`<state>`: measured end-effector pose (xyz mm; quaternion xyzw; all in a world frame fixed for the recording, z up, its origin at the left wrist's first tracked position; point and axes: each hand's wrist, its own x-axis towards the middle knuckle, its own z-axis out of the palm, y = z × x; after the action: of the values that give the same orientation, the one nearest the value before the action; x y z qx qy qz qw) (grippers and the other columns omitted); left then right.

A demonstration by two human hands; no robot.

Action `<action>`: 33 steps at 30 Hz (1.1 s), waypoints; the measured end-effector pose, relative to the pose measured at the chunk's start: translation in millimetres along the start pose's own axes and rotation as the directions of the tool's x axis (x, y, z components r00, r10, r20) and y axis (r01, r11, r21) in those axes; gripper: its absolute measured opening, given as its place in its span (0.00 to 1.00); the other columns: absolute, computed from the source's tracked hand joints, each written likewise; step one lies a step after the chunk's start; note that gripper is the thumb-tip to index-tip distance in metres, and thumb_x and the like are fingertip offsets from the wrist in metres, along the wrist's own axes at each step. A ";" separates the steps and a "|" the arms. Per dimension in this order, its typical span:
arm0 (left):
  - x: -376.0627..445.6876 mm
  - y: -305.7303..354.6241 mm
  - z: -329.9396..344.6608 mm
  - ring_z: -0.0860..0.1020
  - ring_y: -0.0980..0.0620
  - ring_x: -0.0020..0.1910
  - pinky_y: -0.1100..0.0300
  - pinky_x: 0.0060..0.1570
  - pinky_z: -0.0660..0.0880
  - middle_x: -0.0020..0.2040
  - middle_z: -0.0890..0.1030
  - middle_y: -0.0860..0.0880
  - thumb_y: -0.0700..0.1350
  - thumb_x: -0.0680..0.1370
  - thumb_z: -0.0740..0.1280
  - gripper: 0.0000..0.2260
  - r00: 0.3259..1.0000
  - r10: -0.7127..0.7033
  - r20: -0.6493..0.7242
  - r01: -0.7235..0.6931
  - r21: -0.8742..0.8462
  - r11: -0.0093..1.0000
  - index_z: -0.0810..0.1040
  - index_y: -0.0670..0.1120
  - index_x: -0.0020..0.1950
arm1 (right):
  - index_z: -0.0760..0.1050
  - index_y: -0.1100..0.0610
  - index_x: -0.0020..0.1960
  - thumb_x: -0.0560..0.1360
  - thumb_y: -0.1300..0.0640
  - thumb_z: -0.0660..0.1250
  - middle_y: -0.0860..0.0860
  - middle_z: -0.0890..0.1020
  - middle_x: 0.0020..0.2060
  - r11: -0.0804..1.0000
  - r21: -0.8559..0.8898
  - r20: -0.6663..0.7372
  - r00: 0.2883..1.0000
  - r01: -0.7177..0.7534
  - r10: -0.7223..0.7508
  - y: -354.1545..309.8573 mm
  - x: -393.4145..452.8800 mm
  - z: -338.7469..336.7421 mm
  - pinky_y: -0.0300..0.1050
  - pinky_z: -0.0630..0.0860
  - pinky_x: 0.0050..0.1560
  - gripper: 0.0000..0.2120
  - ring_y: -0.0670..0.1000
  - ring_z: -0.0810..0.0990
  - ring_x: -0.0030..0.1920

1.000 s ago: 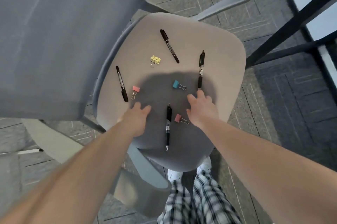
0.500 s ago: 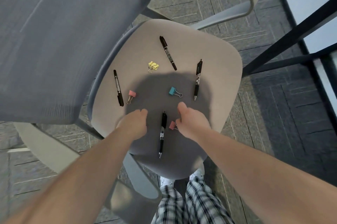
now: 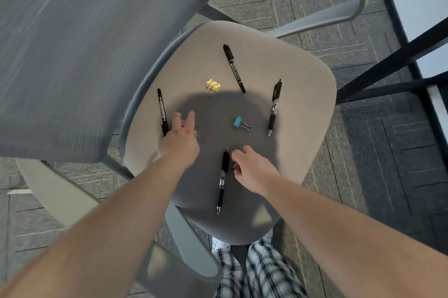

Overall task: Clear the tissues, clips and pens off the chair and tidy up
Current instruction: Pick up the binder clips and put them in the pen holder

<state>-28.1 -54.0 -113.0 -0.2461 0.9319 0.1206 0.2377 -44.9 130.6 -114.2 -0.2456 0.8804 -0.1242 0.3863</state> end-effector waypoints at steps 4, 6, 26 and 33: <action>8.7 1.6 4.6 0.76 0.37 0.57 0.49 0.51 0.73 0.74 0.53 0.42 0.38 0.78 0.56 0.29 0.999 -0.015 0.039 0.015 0.002 1.000 0.50 0.50 0.77 | 0.70 0.59 0.53 0.75 0.59 0.59 0.55 0.72 0.53 0.995 0.092 -0.110 0.993 -0.031 0.041 0.2 4.1 -4.5 0.50 0.76 0.45 0.08 0.63 0.79 0.48; 10.1 2.7 5.3 0.76 0.35 0.56 0.47 0.52 0.73 0.72 0.56 0.40 0.37 0.78 0.57 0.27 0.999 -0.009 0.041 0.008 0.019 1.000 0.53 0.47 0.75 | 0.70 0.58 0.52 0.73 0.59 0.60 0.54 0.72 0.53 0.987 0.154 -0.179 0.981 -0.049 0.077 0.3 7.4 -11.7 0.50 0.77 0.47 0.09 0.62 0.79 0.49; 58.2 33.5 -22.9 0.74 0.38 0.49 0.50 0.55 0.71 0.58 0.68 0.36 0.33 0.76 0.54 0.24 0.958 0.128 -0.255 -0.217 -0.360 0.907 0.67 0.48 0.70 | 0.63 0.58 0.64 0.77 0.49 0.64 0.58 0.77 0.52 0.943 0.324 -0.278 0.944 -0.081 0.176 -1.3 58.8 -47.9 0.53 0.75 0.49 0.21 0.62 0.77 0.53; 90.8 48.6 -25.7 0.69 0.42 0.45 0.51 0.50 0.71 0.51 0.61 0.45 0.37 0.77 0.54 0.23 0.973 0.135 -0.187 -0.181 -0.252 0.951 0.67 0.55 0.69 | 0.66 0.59 0.62 0.77 0.51 0.64 0.59 0.74 0.55 0.972 0.215 -0.284 0.946 -0.095 0.156 8.1 68.4 -41.9 0.54 0.74 0.48 0.18 0.63 0.76 0.54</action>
<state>-132.5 -58.0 -131.3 -0.2096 0.9405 0.2426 0.1125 -118.4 102.6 -131.8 -0.1273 0.9257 -0.2222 0.2785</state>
